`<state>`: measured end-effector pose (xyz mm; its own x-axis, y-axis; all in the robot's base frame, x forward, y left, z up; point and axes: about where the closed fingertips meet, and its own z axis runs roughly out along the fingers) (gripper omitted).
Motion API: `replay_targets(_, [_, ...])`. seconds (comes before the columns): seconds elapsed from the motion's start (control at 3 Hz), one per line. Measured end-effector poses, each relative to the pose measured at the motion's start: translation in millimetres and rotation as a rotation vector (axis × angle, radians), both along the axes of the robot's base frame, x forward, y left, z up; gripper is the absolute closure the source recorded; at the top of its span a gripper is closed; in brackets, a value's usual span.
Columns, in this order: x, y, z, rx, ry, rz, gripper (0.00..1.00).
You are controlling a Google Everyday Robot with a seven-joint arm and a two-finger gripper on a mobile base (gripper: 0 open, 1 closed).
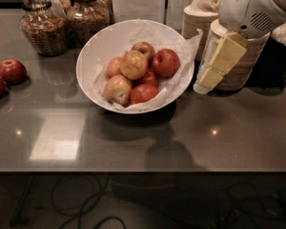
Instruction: Pick apple from white bowl
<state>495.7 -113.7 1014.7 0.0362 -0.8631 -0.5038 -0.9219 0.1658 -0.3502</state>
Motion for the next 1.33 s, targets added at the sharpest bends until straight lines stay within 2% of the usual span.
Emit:
replay_targets(0.67, [45.2,38.6,-27.7,0.15,0.038,0.035,0.0])
replay_targets(1.0, [60.4,53.6,-36.6,0.197,0.047,0.044,0.0])
replay_targets(1.33, [67.5,72.9,-47.4,0.202,0.059,0.071,0.12])
